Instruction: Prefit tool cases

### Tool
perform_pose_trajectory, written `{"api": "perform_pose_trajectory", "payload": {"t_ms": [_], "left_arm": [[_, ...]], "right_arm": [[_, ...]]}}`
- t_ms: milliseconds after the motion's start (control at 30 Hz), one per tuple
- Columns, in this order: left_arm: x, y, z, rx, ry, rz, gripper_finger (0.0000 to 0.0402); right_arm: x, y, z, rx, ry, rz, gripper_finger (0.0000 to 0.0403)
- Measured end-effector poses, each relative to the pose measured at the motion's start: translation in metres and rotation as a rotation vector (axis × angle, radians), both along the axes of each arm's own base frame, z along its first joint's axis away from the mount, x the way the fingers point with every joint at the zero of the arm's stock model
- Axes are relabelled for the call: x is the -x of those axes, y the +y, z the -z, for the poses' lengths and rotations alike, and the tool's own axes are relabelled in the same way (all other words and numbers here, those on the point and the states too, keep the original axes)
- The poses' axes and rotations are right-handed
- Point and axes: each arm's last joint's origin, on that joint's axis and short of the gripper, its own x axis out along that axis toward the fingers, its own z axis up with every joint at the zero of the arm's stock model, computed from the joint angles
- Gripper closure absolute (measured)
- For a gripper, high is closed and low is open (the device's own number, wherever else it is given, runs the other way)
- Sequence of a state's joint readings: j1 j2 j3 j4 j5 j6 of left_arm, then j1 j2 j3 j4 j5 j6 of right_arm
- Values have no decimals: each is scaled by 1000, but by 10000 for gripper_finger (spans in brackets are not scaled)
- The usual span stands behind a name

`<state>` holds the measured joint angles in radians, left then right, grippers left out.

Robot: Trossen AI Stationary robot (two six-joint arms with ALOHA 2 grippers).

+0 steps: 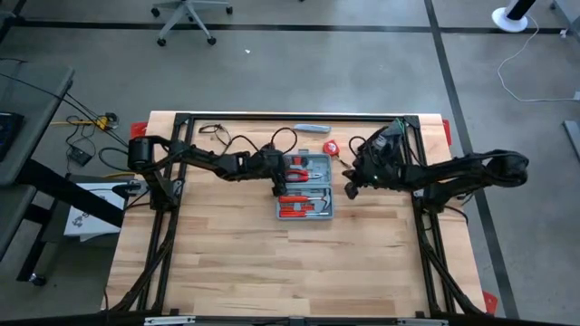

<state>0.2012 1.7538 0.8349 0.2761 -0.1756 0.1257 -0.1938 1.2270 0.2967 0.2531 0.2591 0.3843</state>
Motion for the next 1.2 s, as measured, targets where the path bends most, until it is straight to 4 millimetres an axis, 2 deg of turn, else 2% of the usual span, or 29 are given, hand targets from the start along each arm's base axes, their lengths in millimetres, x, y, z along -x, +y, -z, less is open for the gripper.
{"api": "perform_pose_trajectory", "payload": {"t_ms": [200, 533, 900, 1067, 1200], "left_arm": [[-13, 8, -19, 15, -24, 144, 252], [-15, 23, -32, 102, 80, 246, 252], [-2, 27, -23, 184, 232, 224, 252], [1, 31, -21, 171, 263, 186, 252], [3, 38, -21, 80, 295, 123, 252]], "right_arm": [[-2, 10, -4, 15, -18, -37, 403], [-4, 23, -4, 8, -27, -86, 403], [-4, 28, -5, 35, -32, -75, 403], [-4, 28, -5, 34, -32, -74, 403], [-4, 28, -5, 23, -38, -65, 403]]}}
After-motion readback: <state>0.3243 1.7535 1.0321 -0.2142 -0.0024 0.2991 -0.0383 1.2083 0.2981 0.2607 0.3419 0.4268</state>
